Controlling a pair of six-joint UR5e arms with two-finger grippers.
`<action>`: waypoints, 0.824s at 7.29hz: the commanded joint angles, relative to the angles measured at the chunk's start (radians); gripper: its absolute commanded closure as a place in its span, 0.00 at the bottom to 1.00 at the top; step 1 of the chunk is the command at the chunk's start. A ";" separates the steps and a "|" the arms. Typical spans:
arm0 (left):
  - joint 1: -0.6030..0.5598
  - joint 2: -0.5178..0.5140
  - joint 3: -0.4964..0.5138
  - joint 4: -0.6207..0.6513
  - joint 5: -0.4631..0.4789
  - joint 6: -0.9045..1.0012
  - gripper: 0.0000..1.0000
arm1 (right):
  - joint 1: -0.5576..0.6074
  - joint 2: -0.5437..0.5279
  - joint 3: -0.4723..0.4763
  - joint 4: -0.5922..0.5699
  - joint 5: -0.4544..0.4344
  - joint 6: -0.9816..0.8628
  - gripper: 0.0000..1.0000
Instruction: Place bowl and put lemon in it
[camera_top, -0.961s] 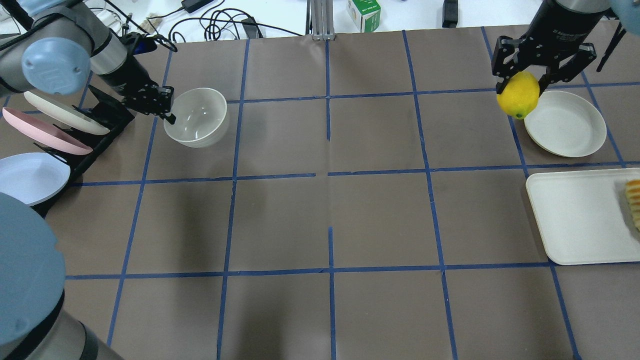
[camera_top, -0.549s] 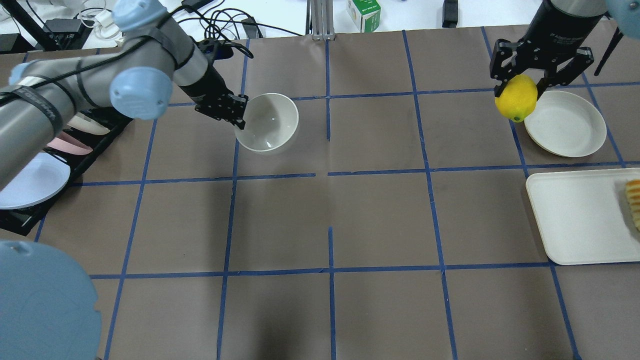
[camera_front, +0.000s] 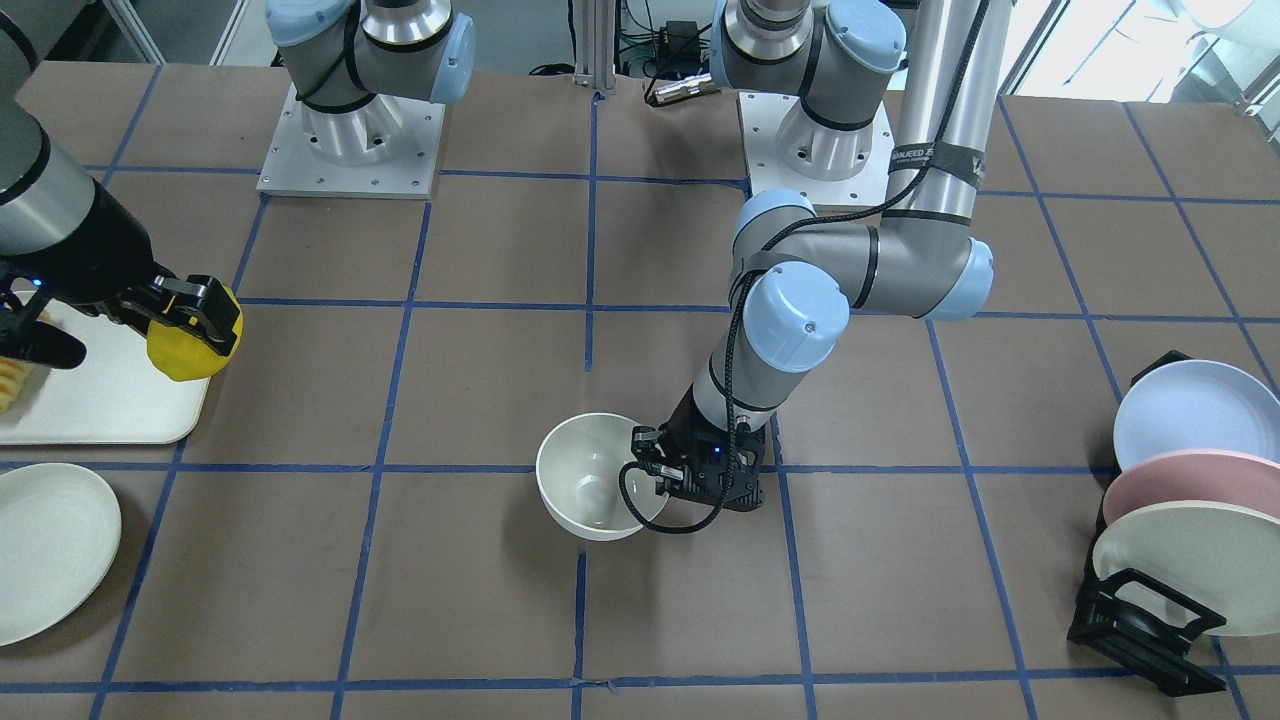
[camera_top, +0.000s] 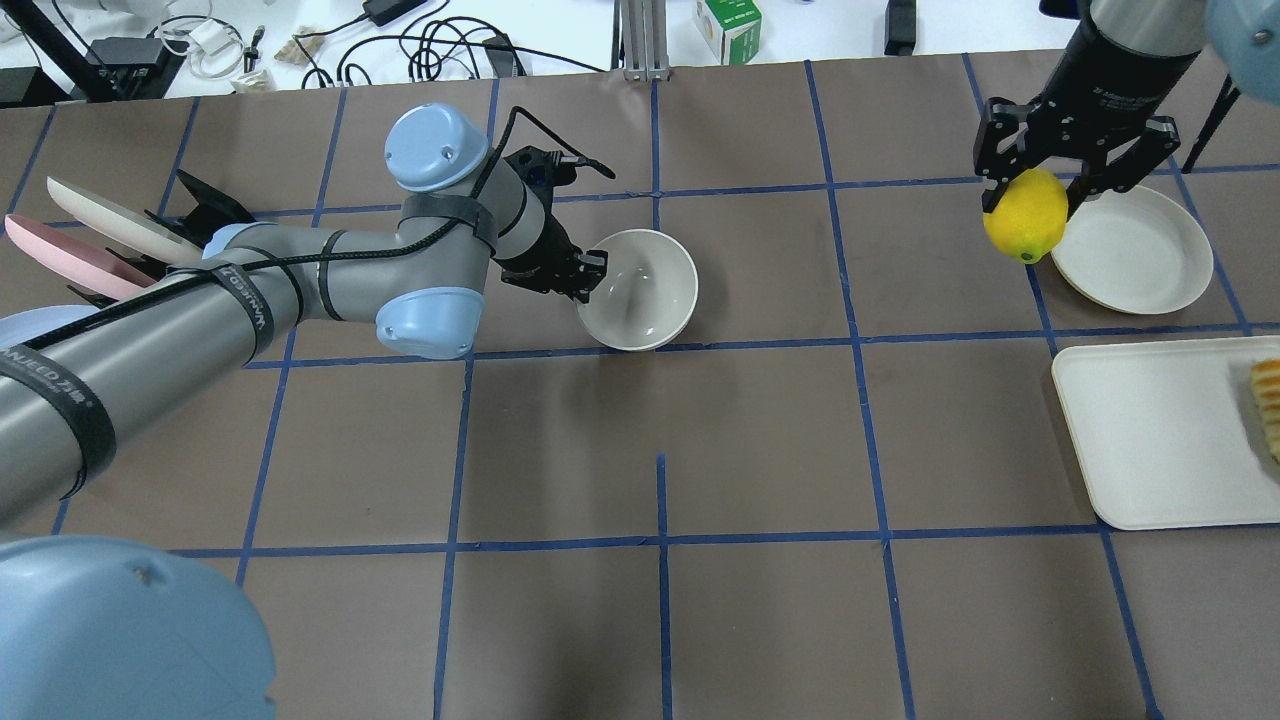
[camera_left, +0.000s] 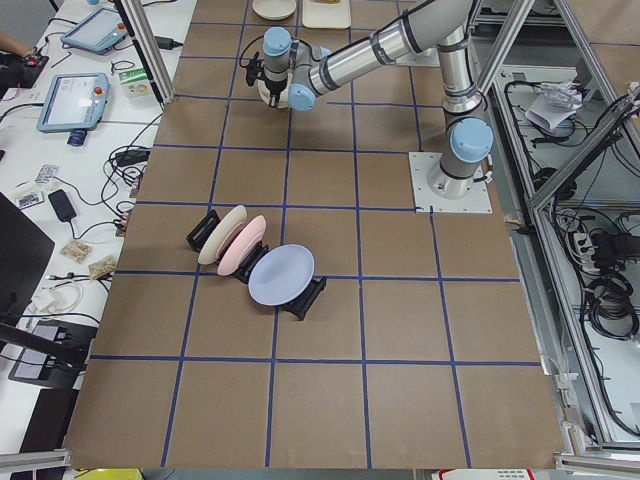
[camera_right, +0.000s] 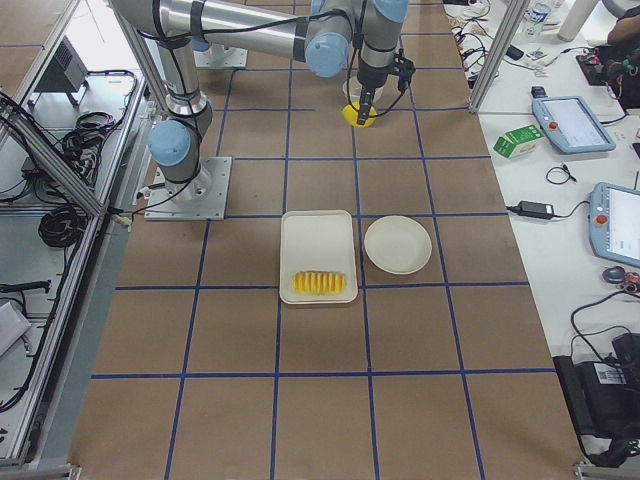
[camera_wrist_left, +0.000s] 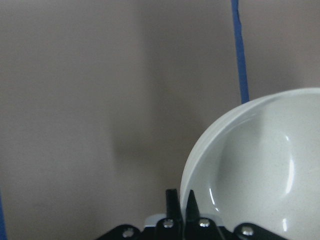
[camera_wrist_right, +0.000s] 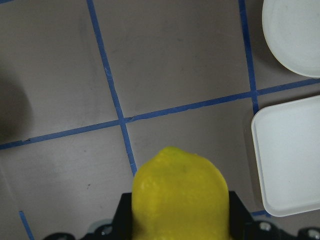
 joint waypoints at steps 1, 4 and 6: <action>-0.025 0.003 -0.036 0.010 0.039 -0.040 1.00 | 0.006 -0.019 0.026 -0.009 0.007 0.000 1.00; -0.034 0.014 -0.039 0.003 0.044 -0.050 1.00 | 0.159 0.019 0.024 -0.087 0.005 0.155 1.00; -0.034 0.003 -0.036 0.001 0.059 -0.048 1.00 | 0.242 0.061 0.015 -0.128 0.004 0.238 1.00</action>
